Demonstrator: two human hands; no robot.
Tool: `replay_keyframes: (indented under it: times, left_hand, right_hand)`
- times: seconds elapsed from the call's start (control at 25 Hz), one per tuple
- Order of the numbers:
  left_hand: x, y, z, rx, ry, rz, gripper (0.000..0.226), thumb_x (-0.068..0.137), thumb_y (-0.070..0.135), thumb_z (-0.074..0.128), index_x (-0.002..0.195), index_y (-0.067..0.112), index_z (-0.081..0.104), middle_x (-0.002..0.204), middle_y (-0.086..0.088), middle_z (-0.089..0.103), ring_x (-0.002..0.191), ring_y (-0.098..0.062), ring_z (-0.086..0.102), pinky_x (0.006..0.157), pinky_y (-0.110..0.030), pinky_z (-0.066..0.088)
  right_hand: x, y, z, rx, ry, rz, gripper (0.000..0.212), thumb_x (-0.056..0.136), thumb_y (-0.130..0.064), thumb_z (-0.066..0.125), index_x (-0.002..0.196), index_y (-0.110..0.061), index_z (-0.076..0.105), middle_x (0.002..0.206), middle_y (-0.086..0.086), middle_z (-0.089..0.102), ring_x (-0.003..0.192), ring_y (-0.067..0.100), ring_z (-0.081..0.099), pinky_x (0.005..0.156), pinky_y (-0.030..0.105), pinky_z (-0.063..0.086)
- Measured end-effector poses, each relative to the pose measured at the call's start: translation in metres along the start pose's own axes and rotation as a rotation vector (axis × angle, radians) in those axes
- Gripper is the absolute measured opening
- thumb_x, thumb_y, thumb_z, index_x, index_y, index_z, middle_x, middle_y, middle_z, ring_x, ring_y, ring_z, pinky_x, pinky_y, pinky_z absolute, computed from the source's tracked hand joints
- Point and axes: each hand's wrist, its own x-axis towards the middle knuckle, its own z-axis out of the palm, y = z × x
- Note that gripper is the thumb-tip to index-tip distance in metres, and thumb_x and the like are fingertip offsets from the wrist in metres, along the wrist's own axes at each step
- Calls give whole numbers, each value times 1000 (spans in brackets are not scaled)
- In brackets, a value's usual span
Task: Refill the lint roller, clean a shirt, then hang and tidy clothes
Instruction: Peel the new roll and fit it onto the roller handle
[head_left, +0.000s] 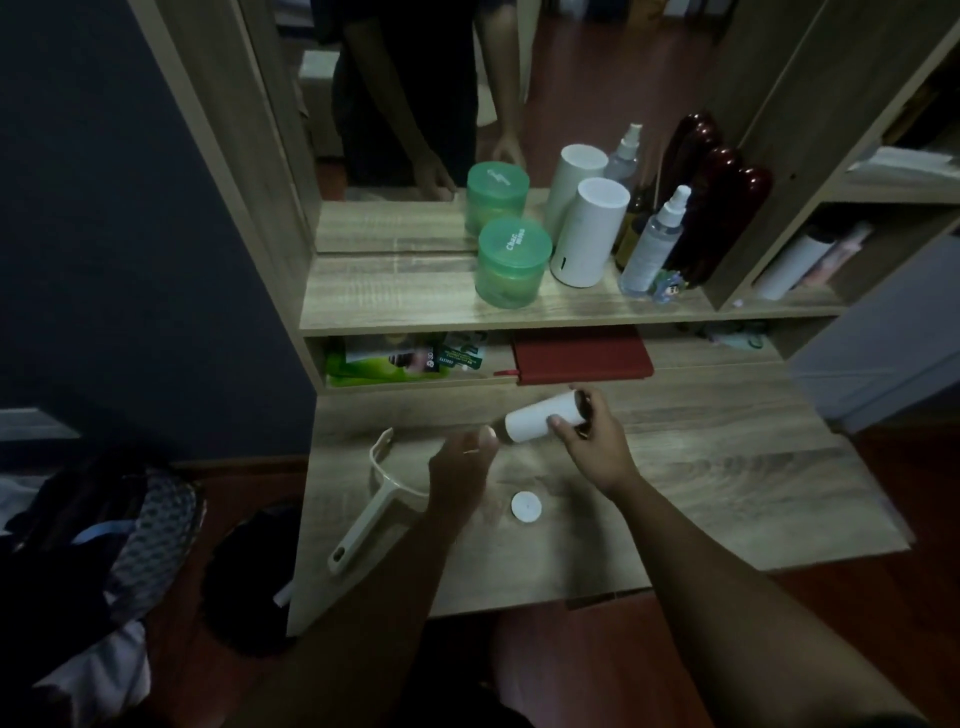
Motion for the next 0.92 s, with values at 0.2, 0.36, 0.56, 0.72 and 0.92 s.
replay_keyframes:
  times: [0.2, 0.36, 0.56, 0.72, 0.92]
  left_hand:
    - [18, 17, -26, -497, -220, -195, 24, 86, 25, 58, 108, 23, 68, 75, 10, 68, 82, -18, 61, 85, -37, 51]
    - [19, 13, -34, -604, -228, -182, 34, 93, 8, 53, 125, -3, 52, 106, -10, 61, 96, -19, 61, 91, -34, 50]
    - [22, 4, -41, -620, -212, -144, 23, 92, 6, 53, 111, -2, 62, 99, -13, 63, 98, -21, 60, 93, -36, 49]
    - [26, -4, -47, -624, -212, -135, 13, 92, 8, 53, 97, 7, 66, 94, -14, 64, 96, -23, 60, 94, -39, 48]
    - [34, -6, -52, -539, -191, -212, 21, 91, 33, 58, 96, 14, 64, 93, -2, 66, 92, -20, 63, 92, -38, 50]
  right_hand:
    - [-7, -5, 17, 368, -27, 141, 46, 90, -16, 60, 132, -13, 39, 125, 11, 51, 102, 17, 56, 85, 26, 51]
    - [-13, -7, 34, 499, -22, 204, 45, 91, -14, 58, 133, -14, 38, 123, 8, 50, 99, 10, 57, 74, 13, 53]
    - [-19, -4, 47, 518, -19, 211, 44, 91, -14, 58, 131, -13, 41, 117, 6, 54, 95, 8, 58, 71, 11, 52]
    - [-23, -5, 55, 528, -29, 206, 37, 91, -14, 58, 125, -16, 44, 108, 1, 56, 92, 9, 58, 70, 13, 53]
    - [-26, -9, 71, 615, -7, 227, 36, 91, -13, 58, 123, -13, 42, 110, 5, 57, 94, 13, 60, 72, 18, 54]
